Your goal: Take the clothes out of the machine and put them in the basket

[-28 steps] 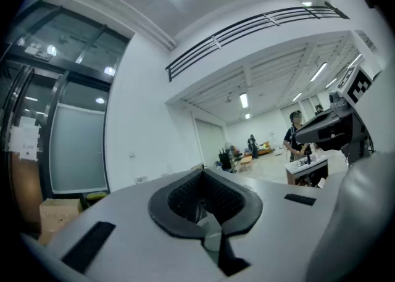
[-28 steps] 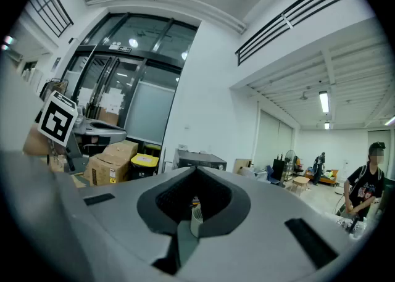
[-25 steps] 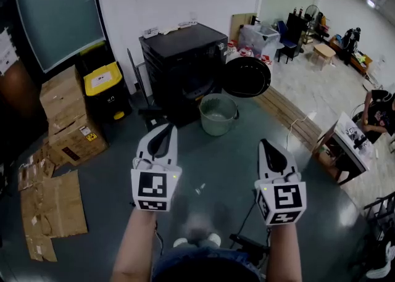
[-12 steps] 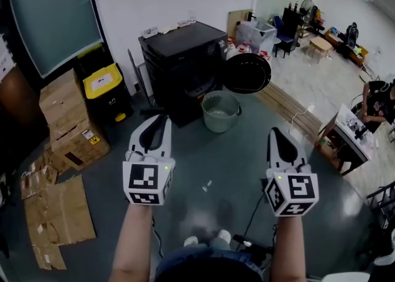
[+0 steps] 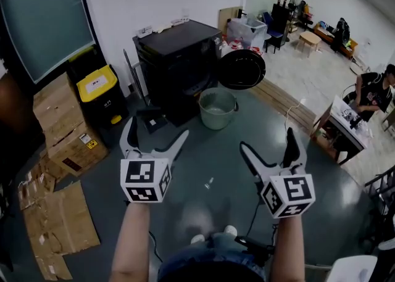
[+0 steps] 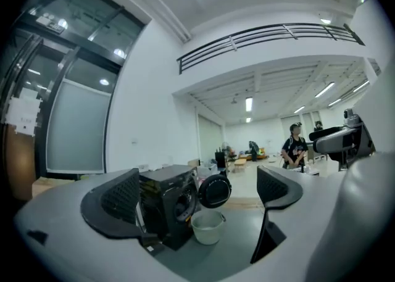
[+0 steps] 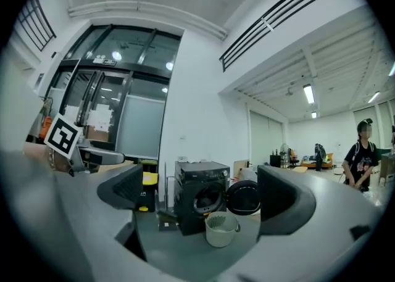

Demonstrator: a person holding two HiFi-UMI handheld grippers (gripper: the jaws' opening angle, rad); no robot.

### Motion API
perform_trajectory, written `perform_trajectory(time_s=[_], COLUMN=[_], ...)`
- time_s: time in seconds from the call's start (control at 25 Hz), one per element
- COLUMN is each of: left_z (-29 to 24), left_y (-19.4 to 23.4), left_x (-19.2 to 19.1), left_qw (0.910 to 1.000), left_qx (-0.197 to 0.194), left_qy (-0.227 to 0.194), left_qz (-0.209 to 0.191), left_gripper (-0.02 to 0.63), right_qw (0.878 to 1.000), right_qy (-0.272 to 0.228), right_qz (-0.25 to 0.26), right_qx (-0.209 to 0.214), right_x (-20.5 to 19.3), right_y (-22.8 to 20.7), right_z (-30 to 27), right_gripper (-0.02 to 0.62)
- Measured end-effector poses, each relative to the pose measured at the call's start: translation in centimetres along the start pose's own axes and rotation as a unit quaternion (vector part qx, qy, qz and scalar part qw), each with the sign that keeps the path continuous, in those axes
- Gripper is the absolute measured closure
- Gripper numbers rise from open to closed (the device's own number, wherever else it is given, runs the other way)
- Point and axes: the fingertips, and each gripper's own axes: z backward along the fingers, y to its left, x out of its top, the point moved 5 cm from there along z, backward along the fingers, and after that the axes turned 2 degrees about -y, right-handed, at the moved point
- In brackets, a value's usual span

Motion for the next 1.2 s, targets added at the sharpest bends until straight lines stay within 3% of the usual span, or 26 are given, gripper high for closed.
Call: perform_trajectory(time_s=[0.28,0.6,0.84,0.96,1.2], left_z=[-0.3,-4.0,-10.6,-15.0,-23.9], left_y=[1.4,2.5,3.0,2.9,2.2], left_x=[-0.3,-1.5,-2.5,-2.2,-1.2], left_qw=[0.9997,0.9996,0.9985,0.9985,0.9978], left_qx=[-0.011,0.001,0.024,0.036,0.050], left_qy=[0.007,0.025,0.041,0.041,0.043], left_qz=[-0.020,-0.010,-0.026,-0.010,0.007], left_gripper=[0.046,0.046,0.048,0.048,0.048], right_qw=[1.000,0.999,0.999,0.999,0.999], right_qy=[0.012,-0.002,0.007,0.024,0.040], right_qz=[-0.009,-0.040,-0.032,-0.005,-0.006], right_qx=[0.022,0.024,0.025,0.030,0.035], right_x=[-0.8,-1.5,-3.2,-3.8,-4.2], right_y=[1.6,-0.9,-5.5,-8.4,-14.8], right_z=[-0.8,-4.8,-11.0,-14.5,-21.3], right_gripper=[0.043,0.046,0.046,0.046,0.048])
